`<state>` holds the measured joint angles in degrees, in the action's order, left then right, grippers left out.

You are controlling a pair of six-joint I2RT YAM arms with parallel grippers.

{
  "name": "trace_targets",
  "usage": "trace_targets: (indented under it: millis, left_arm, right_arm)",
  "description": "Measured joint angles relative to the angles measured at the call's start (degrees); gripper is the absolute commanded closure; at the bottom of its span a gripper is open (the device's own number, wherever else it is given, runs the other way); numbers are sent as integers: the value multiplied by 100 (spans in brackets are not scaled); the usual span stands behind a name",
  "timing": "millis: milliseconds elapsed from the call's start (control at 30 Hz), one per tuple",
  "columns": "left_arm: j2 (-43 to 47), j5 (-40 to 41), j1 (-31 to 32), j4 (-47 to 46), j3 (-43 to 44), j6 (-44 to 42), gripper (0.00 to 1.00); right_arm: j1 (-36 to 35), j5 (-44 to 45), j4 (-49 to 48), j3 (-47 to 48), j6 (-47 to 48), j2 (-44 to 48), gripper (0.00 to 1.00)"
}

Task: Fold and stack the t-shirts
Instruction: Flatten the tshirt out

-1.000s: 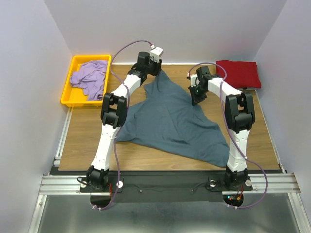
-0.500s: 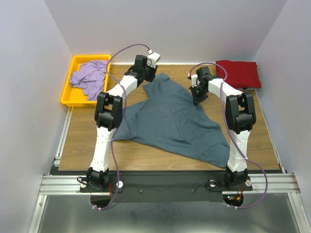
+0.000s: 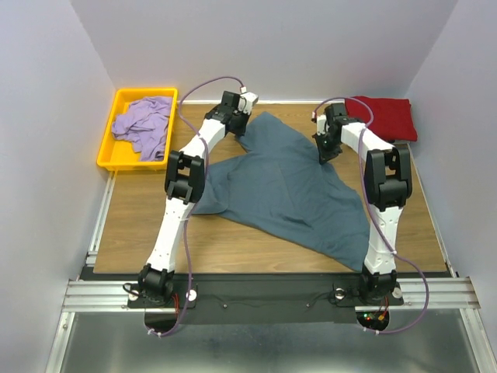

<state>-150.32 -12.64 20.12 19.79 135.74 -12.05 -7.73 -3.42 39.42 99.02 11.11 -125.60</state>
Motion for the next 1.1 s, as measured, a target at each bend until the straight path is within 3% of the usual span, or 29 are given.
trace_targets:
  millis: [67,233,400,467,500,567,633,667,800,900,1033,1100]
  left_arm:
    - [-352,33,0,177,579,17,81]
    - [-396,162,0,308,680,61,79]
    - [-157,168,-37,-15,157,87,55]
    - [286,37,-155,-120,-514,101,50]
    - [402,-17,-205,-120,-640,96,49]
    - [841,-203,-400,-61,-1032,-42,49]
    - [1263,-313,-544,79,-1231,-214,49]
    - [1528,-350,-616,116,-1401,-308,49]
    - [2983,-468,-737,153,-2503,-590,57]
    - [3858,-693,-669,216,-3279,-699,66]
    - [4028,-986,-549,234,-3853,-713,69]
    - [3882,-1049,-498,271,-4118,-682,70]
  right_arm:
    - [9,31,13,76,0,-55,99]
    - [46,138,57,304,0,-195,99]
    - [155,229,31,540,2,-337,99]
    - [223,269,17,608,2,-380,86]
    - [260,289,20,671,-2,-417,72]
    - [321,315,7,772,2,-479,55]
    - [374,350,-2,822,-20,-503,42]
    - [398,348,4,826,-26,-503,40]
    - [485,72,9,828,-59,-492,39]
    - [498,-293,46,828,-85,-481,48]
    - [472,-824,131,903,-114,-479,63]
    - [420,-1021,210,1086,-157,-496,65]
